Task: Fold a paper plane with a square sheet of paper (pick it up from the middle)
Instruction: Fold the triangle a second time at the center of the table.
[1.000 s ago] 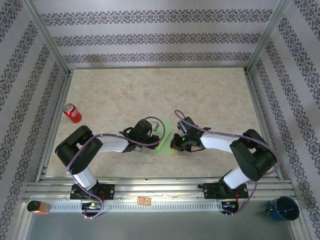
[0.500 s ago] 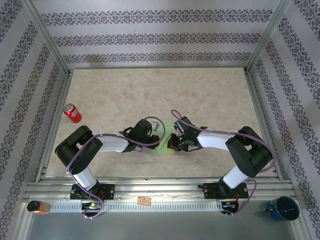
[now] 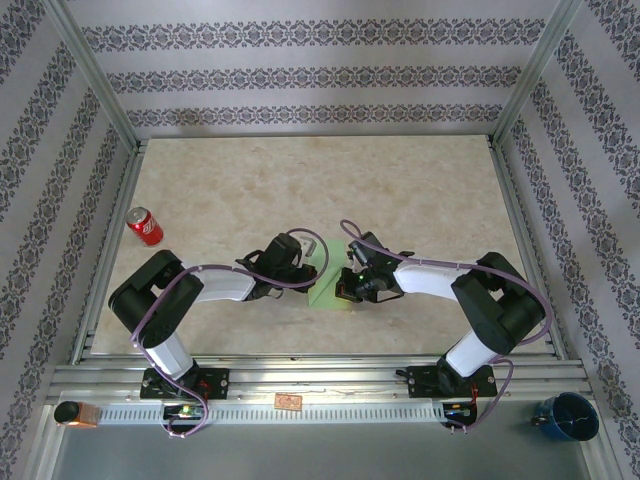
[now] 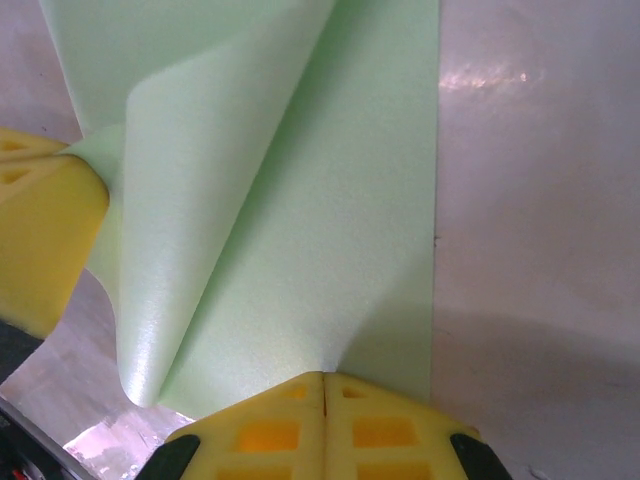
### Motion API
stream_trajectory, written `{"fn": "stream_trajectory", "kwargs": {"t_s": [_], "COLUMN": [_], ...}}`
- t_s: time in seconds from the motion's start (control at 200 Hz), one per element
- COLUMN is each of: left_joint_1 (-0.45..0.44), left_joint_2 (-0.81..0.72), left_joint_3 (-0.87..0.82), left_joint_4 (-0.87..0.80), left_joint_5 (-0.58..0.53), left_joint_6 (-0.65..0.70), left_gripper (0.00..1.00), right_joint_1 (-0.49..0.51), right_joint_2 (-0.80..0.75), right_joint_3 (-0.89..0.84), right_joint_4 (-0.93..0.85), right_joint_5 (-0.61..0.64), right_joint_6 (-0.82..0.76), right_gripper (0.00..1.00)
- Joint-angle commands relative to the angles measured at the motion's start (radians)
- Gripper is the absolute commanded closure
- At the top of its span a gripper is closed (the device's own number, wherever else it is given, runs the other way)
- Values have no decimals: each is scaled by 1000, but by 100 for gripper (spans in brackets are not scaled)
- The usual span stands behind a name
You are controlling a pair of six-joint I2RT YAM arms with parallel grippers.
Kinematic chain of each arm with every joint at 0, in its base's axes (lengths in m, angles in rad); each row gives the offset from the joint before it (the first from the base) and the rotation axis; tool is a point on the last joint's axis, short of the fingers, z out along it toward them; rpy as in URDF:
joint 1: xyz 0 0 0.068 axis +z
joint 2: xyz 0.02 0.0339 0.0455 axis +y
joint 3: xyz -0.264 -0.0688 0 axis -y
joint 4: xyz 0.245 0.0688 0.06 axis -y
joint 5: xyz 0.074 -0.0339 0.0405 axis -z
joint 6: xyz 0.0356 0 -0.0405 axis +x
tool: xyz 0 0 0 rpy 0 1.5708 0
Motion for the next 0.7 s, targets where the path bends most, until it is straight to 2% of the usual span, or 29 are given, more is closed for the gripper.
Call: {"fn": "stream_trajectory", "kwargs": {"t_s": [0.0,0.285,0.694], "left_joint_1": [14,16,17], "left_joint_2": [-9,18,39], "left_joint_3": [28,41,52], "left_joint_4": [4,-2,-8], "left_joint_5": [21,44,23], "left_joint_6": [46,49,45], "left_gripper": [100,100,100], "right_joint_1": [7,3,1], "right_joint_2": [25,29,24], "right_joint_3": [3,3,3], "right_joint_4": [-77,-79,-78], "right_joint_5": [29,26,25], "right_joint_6": [-23,-27,-24], "right_gripper": [97,97,96]}}
